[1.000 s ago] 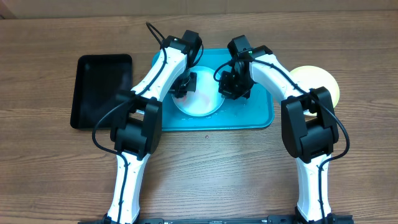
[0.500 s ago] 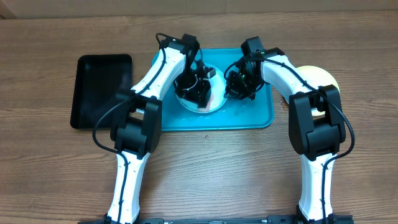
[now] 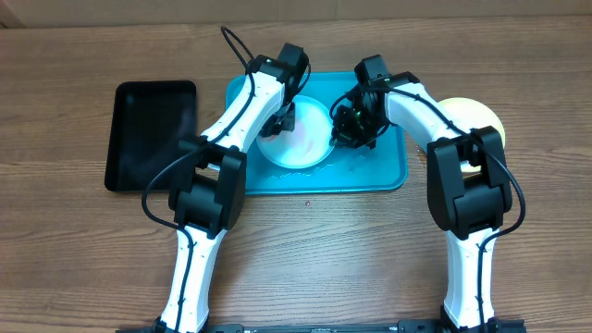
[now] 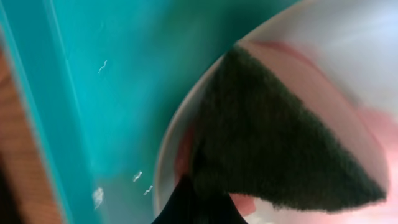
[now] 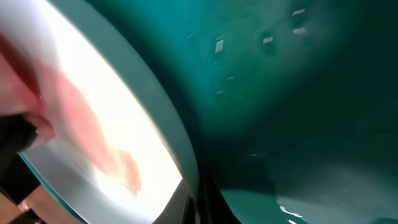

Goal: Clean dirty plates on tray and stack at the side
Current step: 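Scrub the light-blue plate's red smear with the sponge in the left gripper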

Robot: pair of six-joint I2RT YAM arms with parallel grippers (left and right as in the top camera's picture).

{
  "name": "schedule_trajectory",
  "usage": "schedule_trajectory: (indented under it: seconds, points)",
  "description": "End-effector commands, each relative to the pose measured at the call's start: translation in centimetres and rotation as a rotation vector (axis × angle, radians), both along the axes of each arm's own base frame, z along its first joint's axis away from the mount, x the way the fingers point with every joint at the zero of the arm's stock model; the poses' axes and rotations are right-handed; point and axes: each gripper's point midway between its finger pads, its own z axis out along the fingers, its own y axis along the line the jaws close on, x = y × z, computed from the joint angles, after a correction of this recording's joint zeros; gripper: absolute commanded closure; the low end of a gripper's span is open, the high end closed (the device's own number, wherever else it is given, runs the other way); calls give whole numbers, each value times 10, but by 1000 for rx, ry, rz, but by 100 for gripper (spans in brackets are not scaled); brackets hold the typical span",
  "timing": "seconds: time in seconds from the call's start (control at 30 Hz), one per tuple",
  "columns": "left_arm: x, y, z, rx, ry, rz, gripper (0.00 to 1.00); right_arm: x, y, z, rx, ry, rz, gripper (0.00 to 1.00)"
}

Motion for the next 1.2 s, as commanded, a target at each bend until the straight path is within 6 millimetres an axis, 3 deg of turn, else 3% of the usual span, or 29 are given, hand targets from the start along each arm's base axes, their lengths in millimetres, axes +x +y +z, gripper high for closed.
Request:
schedule_trajectory:
  seconds: [0.0, 0.1, 0.2, 0.3, 0.37, 0.53, 0.63, 0.7, 0.8, 0.93, 1.07, 1.17]
  points:
    - [-21, 19, -13, 56, 114, -10, 96, -10, -16, -23, -73, 40, -7, 96]
    - [-52, -26, -18, -220, 299, -219, 96, -10, -16, -23, -72, 41, -7, 96]
    - [-79, -71, -7, -502, 404, -398, 96, -10, -16, -23, -72, 41, -7, 96]
    - [-88, -95, 1, -639, 420, -492, 96, -10, -15, -23, -70, 42, -6, 96]
    - [-81, -100, -1, -639, 382, -506, 96, -11, -15, -23, -69, 43, -6, 96]
    - [-33, -96, -13, -536, 196, -423, 96, -11, -15, -23, -71, 46, -6, 96]
    - [10, -60, -19, -301, 24, -251, 96, -11, -15, -23, -71, 46, -5, 96]
    - [35, -22, -15, -94, -104, -108, 96, -11, -15, -23, -71, 45, -3, 96]
    - [49, 27, 3, 161, -245, 78, 96, -11, -16, -23, -74, 44, -3, 96]
    - [27, 35, 1, 198, -154, 77, 96, -11, -16, -23, -74, 43, -3, 96]
    - [-26, -3, -17, -22, 149, -89, 96, -11, -16, -23, -73, 43, -3, 96]
    - [-63, -39, -16, -255, 338, -266, 96, -11, -16, -23, -73, 43, -3, 96]
